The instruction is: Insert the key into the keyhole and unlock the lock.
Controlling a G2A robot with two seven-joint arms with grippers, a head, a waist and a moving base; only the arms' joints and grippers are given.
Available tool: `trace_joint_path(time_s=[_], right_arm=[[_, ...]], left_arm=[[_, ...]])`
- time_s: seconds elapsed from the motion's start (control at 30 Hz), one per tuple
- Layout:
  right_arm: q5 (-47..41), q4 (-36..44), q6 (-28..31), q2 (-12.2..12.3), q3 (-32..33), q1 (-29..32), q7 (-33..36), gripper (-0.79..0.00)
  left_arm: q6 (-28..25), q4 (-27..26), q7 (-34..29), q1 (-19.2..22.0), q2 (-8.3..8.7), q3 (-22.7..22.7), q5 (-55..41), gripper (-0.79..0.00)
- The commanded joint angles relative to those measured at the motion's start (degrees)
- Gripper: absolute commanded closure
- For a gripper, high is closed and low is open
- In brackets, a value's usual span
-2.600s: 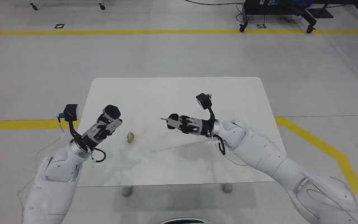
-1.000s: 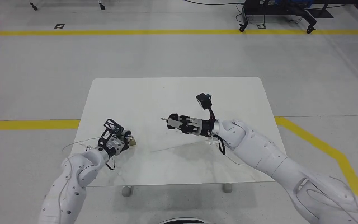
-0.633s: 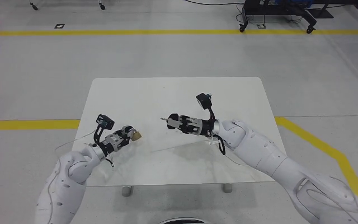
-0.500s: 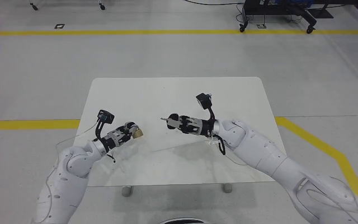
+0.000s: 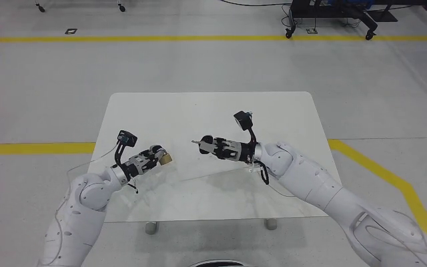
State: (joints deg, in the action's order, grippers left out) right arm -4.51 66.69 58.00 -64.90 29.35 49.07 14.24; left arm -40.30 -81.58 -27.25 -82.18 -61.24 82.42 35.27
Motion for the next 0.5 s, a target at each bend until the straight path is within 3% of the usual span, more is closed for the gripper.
trace_joint_path(time_s=[0.0,0.13,0.2,0.3,0.33,0.37,0.4,0.47], right_arm=[[0.00,0.00,0.00,0.00,0.00,0.00,0.00,0.000],[0.00,0.00,0.00,0.00,0.00,0.00,0.00,0.000],[0.00,0.00,0.00,0.00,0.00,0.00,0.00,0.000],[1.17,0.36,-2.49,0.00,0.42,0.29,-0.20,0.000],[3.57,0.84,-6.02,0.05,1.08,0.44,-0.58,0.000],[4.98,1.12,-8.14,0.10,1.55,0.59,-1.23,0.000],[7.42,2.45,-10.91,0.22,2.42,1.38,-2.98,0.000],[9.97,3.91,-11.63,0.63,3.98,3.03,-5.30,0.000]], left_arm=[[0.00,0.00,0.00,0.00,0.00,0.00,0.00,0.000],[0.00,0.00,0.00,0.00,0.00,0.00,0.00,0.000],[2.52,-0.59,1.34,-0.32,-0.10,-0.26,1.35,0.000],[5.87,0.56,-4.65,0.97,-0.34,-2.02,-6.32,0.000],[9.82,1.52,-12.72,3.13,-0.43,-3.46,-11.74,0.000],[12.48,2.37,-16.91,4.38,-0.52,-3.99,-15.92,0.000],[19.86,4.00,-25.92,7.82,-0.59,-4.78,-22.09,0.000],[26.61,5.79,-34.28,12.49,-0.92,-5.93,-29.75,0.000]])
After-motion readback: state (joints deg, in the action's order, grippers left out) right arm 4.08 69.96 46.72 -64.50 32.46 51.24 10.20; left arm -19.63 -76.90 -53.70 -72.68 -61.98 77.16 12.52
